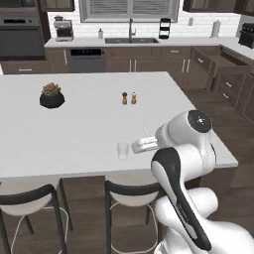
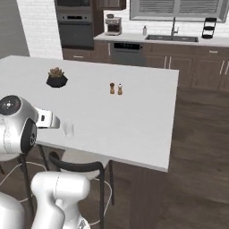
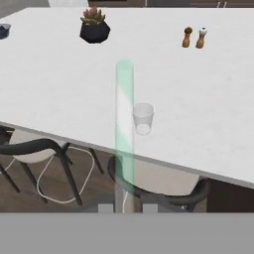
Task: Take a straw from the drawer in front and place it inside the glass cup on the dining counter.
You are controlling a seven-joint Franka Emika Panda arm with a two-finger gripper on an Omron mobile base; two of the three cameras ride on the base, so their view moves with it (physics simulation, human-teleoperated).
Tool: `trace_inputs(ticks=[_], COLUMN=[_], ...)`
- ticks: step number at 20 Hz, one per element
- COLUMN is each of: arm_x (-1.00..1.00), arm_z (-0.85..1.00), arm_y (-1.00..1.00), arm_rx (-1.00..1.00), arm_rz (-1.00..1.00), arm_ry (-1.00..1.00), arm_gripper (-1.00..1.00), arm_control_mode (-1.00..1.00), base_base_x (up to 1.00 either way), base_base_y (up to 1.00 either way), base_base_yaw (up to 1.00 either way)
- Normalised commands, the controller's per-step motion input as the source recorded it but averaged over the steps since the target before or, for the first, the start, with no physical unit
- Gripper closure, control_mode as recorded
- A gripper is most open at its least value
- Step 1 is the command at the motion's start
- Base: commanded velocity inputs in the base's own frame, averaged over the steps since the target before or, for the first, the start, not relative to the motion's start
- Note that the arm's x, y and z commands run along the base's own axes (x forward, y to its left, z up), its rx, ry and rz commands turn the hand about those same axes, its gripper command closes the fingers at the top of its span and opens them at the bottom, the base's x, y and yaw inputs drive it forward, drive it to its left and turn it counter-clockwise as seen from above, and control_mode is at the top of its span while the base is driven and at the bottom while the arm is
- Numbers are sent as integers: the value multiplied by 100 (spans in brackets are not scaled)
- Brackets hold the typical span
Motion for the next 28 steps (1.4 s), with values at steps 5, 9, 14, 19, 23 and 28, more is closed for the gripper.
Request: trace_inputs(ticks=[5, 9, 14, 19, 23, 28], arm_x=[0, 0, 0, 0, 9, 2], arm_z=[0, 0, 0, 0, 8, 36], arm_y=[0, 0, 0, 0, 0, -38], arm_rx=[0, 0, 0, 0, 0, 3], arm_rz=[0, 0, 0, 0, 0, 9], arm_ry=[0, 0, 0, 0, -1, -23], arm_gripper=[100, 100, 100, 100, 100, 100], arm_control_mode=[100, 100, 100, 100, -100, -100], base_base_x=[20, 41, 51, 69, 49, 0], base_base_y=[18, 52, 64, 28, 1, 0], base_base_yaw=[-25, -20, -19, -17, -9, 0])
